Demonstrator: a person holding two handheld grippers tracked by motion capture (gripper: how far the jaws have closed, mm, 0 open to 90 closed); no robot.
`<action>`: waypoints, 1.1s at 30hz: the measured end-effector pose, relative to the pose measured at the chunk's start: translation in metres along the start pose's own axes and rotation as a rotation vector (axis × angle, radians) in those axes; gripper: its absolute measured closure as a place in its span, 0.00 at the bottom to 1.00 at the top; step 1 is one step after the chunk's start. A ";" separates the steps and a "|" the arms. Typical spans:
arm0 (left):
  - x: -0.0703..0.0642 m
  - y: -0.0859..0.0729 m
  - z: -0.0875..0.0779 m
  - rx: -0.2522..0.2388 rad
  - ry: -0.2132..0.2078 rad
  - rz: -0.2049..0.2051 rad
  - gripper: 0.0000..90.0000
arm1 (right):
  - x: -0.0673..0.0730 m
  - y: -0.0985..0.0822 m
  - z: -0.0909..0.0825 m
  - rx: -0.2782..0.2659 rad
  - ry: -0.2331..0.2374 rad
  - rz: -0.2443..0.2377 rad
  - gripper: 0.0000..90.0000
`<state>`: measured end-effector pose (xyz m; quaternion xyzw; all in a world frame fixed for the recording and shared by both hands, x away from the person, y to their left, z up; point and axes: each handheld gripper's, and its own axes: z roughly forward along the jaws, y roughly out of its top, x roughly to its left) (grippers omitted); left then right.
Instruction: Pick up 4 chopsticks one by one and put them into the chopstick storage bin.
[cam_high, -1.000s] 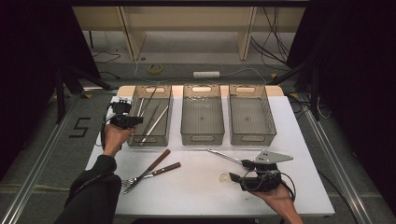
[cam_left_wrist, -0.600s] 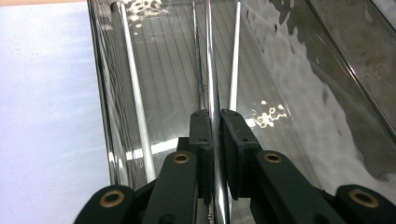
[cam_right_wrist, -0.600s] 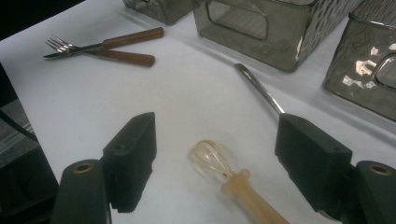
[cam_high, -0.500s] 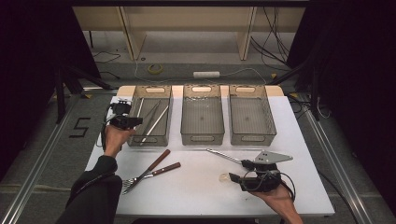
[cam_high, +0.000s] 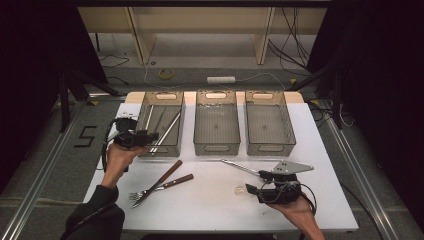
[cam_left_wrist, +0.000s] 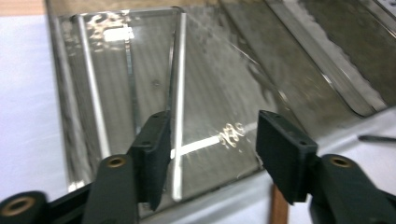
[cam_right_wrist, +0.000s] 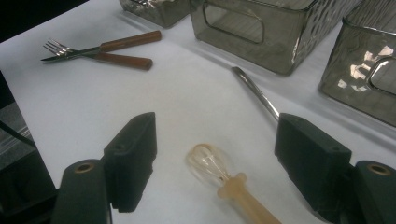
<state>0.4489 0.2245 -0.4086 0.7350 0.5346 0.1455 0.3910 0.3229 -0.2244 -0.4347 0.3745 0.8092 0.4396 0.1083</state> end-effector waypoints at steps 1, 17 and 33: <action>-0.004 0.000 -0.002 0.002 -0.001 0.015 0.46 | 0.000 0.001 0.000 0.003 -0.001 0.002 0.34; -0.036 -0.022 -0.022 -0.096 -0.115 0.091 0.31 | -0.028 0.022 0.016 0.154 -0.065 -0.079 0.38; -0.057 -0.058 -0.029 -0.162 -0.144 0.148 0.27 | -0.047 0.033 0.047 0.287 -0.077 -0.138 0.52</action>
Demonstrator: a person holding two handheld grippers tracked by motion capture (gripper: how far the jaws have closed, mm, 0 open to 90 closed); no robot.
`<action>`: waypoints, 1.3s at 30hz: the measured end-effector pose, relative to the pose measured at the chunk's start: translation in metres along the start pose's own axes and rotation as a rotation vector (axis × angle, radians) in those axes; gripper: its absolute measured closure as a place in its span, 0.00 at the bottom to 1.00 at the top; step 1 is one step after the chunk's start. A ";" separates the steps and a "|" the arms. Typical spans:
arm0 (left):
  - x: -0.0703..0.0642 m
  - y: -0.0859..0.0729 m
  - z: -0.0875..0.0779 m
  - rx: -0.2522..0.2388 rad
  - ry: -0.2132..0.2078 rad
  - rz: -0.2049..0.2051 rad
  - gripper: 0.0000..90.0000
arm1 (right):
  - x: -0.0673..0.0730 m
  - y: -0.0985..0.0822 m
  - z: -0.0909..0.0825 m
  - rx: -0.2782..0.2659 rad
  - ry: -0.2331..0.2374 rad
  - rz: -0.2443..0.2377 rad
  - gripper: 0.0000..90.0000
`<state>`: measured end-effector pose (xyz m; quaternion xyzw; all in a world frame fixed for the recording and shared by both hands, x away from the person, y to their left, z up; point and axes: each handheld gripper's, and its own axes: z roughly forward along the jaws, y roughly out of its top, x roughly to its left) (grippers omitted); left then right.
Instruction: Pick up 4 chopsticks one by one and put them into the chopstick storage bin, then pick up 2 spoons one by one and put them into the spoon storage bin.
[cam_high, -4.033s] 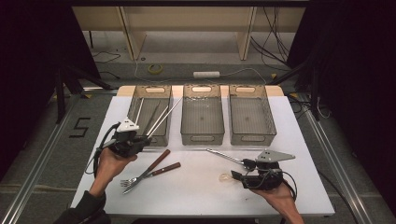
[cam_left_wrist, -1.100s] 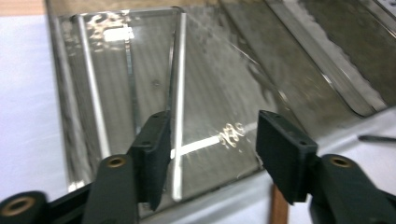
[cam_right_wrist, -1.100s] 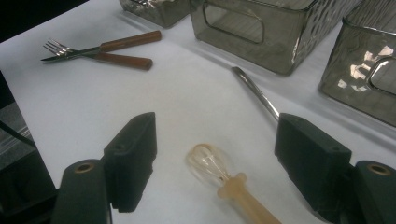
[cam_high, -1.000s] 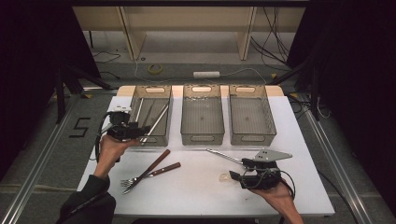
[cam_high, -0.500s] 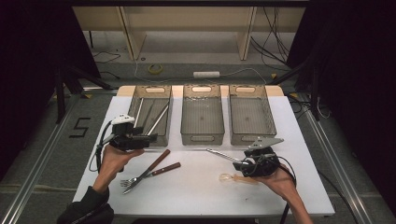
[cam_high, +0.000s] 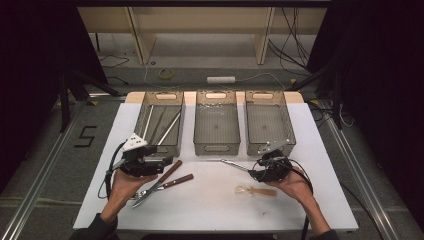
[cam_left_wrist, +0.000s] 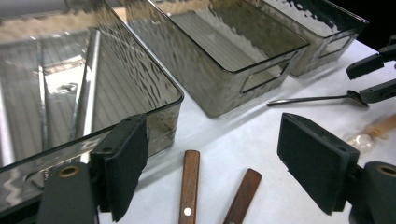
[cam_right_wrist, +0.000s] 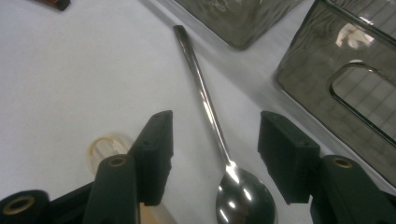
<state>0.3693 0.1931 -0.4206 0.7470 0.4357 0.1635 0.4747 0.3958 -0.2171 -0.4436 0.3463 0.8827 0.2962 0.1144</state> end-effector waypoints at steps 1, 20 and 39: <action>-0.001 -0.002 0.000 0.007 -0.002 0.004 0.27 | -0.001 0.001 0.001 0.003 0.003 0.003 0.52; -0.018 -0.019 -0.014 0.005 -0.041 0.054 0.25 | -0.007 0.005 0.014 0.085 0.013 -0.057 0.54; -0.019 -0.027 -0.021 0.000 -0.024 0.068 0.24 | -0.006 0.010 0.028 0.175 0.009 -0.104 0.67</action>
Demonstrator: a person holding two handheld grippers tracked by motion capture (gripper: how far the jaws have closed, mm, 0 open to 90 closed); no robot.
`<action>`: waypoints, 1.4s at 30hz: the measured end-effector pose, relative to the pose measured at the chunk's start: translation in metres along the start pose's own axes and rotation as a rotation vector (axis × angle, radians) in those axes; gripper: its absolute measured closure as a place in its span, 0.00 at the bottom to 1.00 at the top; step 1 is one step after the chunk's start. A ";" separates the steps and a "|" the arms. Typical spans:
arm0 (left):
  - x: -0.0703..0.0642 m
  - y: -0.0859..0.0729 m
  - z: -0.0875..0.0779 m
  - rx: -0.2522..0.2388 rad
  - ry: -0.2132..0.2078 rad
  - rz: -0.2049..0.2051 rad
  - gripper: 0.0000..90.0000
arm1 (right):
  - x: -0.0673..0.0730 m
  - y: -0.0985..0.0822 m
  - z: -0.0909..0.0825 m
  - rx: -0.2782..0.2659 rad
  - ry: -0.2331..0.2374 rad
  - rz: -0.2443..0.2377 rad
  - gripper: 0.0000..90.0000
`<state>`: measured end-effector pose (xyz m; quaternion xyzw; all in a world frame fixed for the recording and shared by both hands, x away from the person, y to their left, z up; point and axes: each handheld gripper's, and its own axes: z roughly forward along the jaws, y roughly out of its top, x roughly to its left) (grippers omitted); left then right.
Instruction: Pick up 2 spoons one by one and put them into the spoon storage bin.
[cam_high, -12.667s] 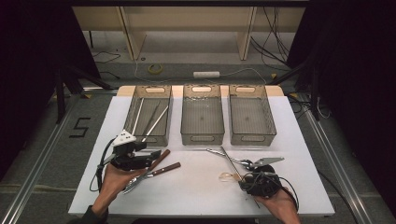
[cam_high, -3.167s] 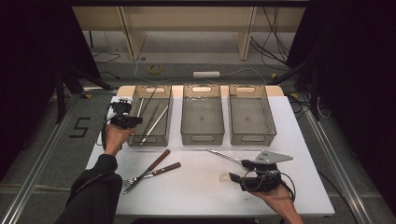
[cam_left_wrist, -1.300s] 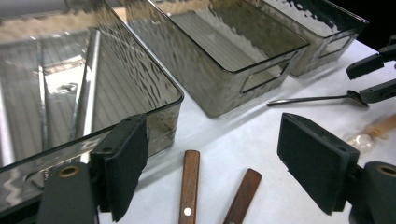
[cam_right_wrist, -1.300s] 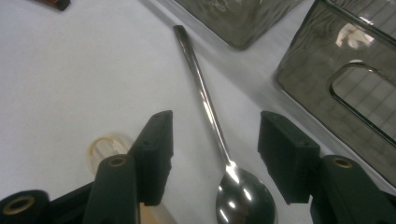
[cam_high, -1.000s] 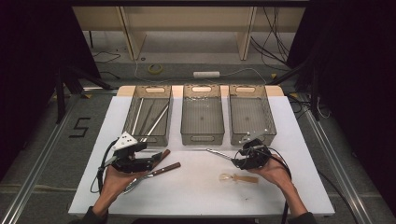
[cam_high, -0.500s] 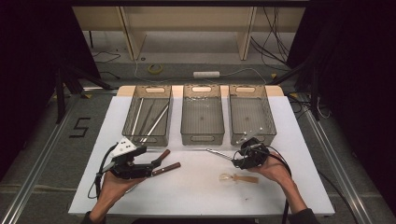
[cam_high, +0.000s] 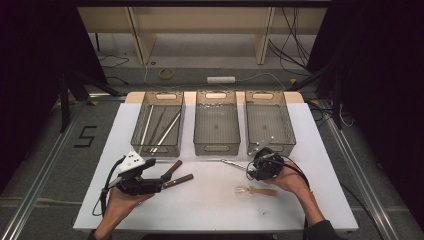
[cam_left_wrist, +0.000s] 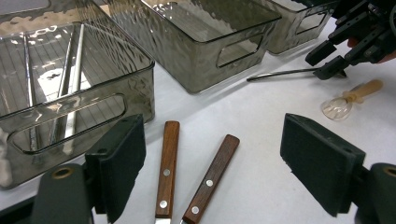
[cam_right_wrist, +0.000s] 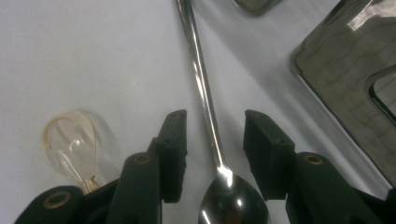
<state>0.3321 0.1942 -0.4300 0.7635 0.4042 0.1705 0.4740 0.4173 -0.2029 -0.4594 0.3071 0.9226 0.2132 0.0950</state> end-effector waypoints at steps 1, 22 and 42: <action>0.000 0.000 0.000 -0.001 0.000 -0.001 0.24 | 0.000 0.000 0.000 0.006 -0.002 0.001 0.68; -0.005 -0.001 0.002 0.012 -0.016 0.029 0.24 | 0.003 0.007 0.005 0.082 -0.014 -0.060 0.93; -0.006 -0.001 0.004 0.015 -0.017 0.047 0.24 | 0.010 0.009 -0.013 0.049 -0.037 -0.112 0.97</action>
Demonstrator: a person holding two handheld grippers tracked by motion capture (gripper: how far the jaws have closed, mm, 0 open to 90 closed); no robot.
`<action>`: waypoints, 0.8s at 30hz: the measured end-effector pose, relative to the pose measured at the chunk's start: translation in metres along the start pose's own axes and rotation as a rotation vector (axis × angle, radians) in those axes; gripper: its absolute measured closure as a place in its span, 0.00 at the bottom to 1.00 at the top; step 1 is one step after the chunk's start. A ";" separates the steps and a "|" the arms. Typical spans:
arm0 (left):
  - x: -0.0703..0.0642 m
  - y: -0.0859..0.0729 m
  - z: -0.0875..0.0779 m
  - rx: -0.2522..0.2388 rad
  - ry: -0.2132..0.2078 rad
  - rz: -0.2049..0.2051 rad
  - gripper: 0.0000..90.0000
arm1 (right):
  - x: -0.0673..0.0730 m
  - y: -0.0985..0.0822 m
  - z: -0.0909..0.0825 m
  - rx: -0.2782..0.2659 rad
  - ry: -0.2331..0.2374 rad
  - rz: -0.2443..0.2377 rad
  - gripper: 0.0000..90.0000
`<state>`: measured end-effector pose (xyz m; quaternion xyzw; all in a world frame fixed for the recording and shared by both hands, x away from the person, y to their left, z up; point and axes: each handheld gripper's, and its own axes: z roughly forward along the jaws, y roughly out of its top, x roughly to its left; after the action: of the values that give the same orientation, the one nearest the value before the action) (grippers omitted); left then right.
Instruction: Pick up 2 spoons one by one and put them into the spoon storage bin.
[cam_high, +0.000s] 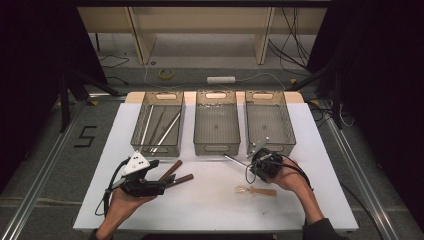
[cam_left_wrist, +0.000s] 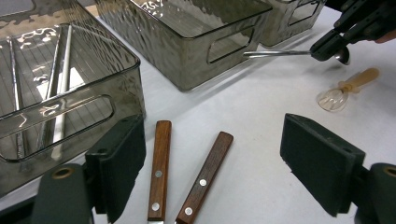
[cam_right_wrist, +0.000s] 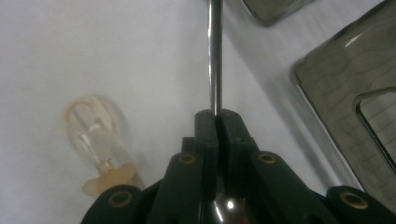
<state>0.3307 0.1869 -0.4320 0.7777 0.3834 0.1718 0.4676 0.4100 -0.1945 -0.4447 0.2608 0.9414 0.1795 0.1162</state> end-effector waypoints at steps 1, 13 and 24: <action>0.000 0.000 0.000 -0.002 0.000 -0.002 0.24 | 0.000 0.000 -0.002 -0.006 0.010 0.001 0.97; 0.001 0.000 0.000 -0.018 0.004 -0.012 0.24 | 0.004 0.003 -0.020 -0.090 0.061 0.041 0.97; 0.003 0.000 -0.002 -0.038 -0.002 -0.041 0.24 | 0.000 0.013 -0.036 -0.179 0.071 0.083 0.97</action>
<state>0.3316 0.1906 -0.4310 0.7610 0.3954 0.1685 0.4860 0.4043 -0.1940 -0.4074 0.2815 0.9136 0.2767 0.0979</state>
